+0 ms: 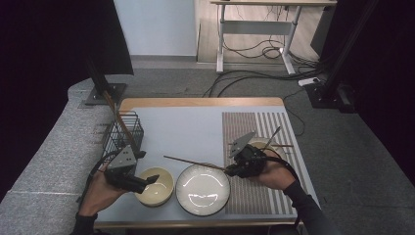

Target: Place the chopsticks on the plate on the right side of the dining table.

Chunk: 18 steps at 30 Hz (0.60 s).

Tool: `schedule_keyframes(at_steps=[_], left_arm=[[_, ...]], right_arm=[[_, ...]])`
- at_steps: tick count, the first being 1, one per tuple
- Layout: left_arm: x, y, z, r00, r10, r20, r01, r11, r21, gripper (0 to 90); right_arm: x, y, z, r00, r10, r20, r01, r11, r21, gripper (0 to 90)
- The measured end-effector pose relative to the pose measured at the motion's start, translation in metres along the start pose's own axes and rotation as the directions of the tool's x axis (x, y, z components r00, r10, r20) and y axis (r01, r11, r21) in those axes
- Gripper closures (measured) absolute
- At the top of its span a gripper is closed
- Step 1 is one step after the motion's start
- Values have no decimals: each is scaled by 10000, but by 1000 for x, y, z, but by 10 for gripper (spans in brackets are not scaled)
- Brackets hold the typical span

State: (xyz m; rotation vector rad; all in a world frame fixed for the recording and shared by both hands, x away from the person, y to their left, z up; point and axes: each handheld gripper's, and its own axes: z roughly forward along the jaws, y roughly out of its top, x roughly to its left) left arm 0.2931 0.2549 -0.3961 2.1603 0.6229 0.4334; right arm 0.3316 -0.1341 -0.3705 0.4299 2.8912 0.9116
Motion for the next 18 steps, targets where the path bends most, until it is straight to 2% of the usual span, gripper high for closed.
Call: schedule_keyframes(at_steps=[6,10,18], left_arm=[[0,-11,-14,9993,-368,-105,366,9991,-190,33],[-1,-20,-24,9978,-581,-321,571,9978,-323,9],[-4,-42,-41,9916,-1062,-736,1017,9928,-628,0]], right_arm=[[-5,-7,-6,9990,346,272,-341,9993,-153,840],[-9,-12,-8,9969,615,492,-608,9980,-165,840],[-15,-22,-17,9912,980,887,-960,9950,-268,840]])
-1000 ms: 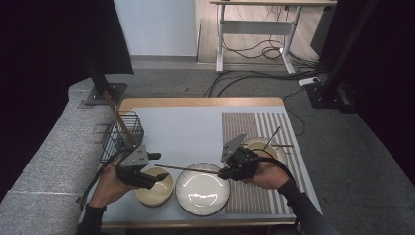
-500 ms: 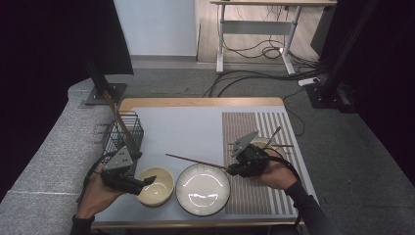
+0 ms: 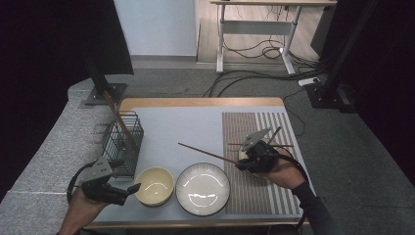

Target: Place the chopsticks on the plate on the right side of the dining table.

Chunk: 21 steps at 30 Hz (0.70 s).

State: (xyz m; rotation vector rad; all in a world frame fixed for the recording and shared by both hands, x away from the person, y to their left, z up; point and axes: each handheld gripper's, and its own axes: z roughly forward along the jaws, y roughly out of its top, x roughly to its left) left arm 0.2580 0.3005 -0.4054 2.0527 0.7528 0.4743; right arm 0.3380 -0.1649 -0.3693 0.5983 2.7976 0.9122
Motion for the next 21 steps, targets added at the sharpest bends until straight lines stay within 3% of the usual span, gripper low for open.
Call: schedule_keyframes(at_steps=[9,21], left_arm=[[1,-29,-4,9980,-219,-597,233,9995,234,0],[1,-63,5,9897,-730,-1229,790,9959,445,0]], right_arm=[[-9,-13,-12,9978,401,536,-397,9992,-98,840],[-21,-30,-24,9878,1010,1184,-999,9949,-150,839]])
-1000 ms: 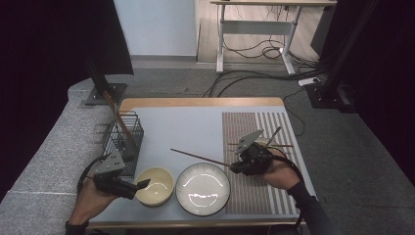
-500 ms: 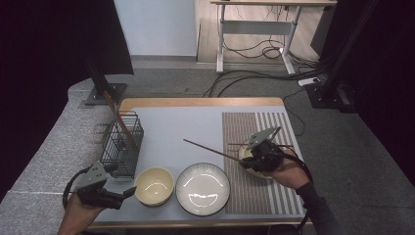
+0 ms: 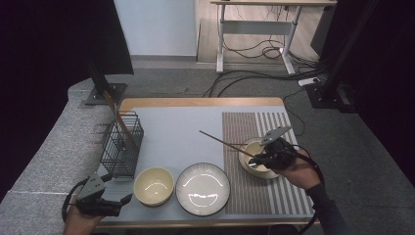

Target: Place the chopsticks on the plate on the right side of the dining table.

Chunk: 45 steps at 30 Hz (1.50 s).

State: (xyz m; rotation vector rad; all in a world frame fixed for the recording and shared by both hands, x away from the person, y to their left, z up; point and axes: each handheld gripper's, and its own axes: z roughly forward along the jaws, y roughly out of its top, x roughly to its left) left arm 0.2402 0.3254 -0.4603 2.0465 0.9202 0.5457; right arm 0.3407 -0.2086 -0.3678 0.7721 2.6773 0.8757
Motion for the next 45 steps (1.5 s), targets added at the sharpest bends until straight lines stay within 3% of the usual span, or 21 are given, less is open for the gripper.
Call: schedule_keyframes(at_steps=[8,15,22,29,32,45], left_arm=[[1,-21,12,9992,-238,-313,247,9993,298,0],[1,-39,27,9975,-622,-332,640,9963,574,3],[-1,-46,39,9975,-522,-478,575,9917,1152,2],[2,-55,51,9958,-774,-487,838,9857,1463,0],[3,-58,51,9944,-952,-457,1002,9871,1249,0],[3,-59,51,9944,-971,-423,1014,9880,1162,0]], right_arm=[[-9,-10,-7,9982,393,449,-392,9992,-27,840],[-18,-19,-13,9935,797,812,-793,9968,-82,840],[-28,-29,-18,9871,1163,1104,-1152,9932,-161,840],[-41,-42,-24,9737,1667,1554,-1659,9860,-183,840],[-44,-44,-25,9696,1765,1692,-1752,9843,-229,839],[-62,-60,-36,9424,2339,2392,-2318,9720,-371,840]])
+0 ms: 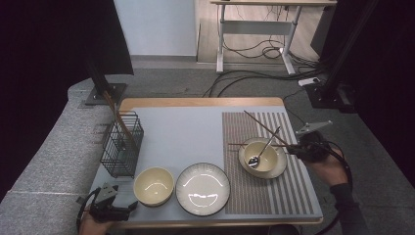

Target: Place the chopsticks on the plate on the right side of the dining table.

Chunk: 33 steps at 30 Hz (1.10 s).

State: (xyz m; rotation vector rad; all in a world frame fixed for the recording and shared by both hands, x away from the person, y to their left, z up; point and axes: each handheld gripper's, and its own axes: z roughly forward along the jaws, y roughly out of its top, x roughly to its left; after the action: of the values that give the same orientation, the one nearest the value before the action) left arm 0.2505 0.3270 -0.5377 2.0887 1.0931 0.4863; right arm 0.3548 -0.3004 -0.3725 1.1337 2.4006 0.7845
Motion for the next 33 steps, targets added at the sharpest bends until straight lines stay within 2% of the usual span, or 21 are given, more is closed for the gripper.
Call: schedule_keyframes(at_steps=[6,14,19,23,27,33], left_arm=[[0,0,0,10000,-9,6,9,10000,-13,0],[0,0,0,10000,-19,15,19,10000,-33,0],[0,0,0,10000,-19,13,19,10000,-43,0],[0,0,0,10000,-24,7,24,10000,-53,0],[0,0,0,10000,-24,8,24,10000,-56,0],[0,0,0,10000,-24,4,24,10000,-57,0]], right_arm=[[-9,-4,0,9990,337,297,-337,9994,-2,840],[-22,-11,-1,9935,844,767,-846,9964,-8,840],[-33,-20,2,9860,1313,1026,-1320,9912,-1,840],[-38,-26,5,9825,1466,1146,-1485,9889,78,840],[-47,-36,10,9745,1854,1266,-1887,9819,147,840],[-53,-46,17,9689,2098,1310,-2154,9760,305,840]])
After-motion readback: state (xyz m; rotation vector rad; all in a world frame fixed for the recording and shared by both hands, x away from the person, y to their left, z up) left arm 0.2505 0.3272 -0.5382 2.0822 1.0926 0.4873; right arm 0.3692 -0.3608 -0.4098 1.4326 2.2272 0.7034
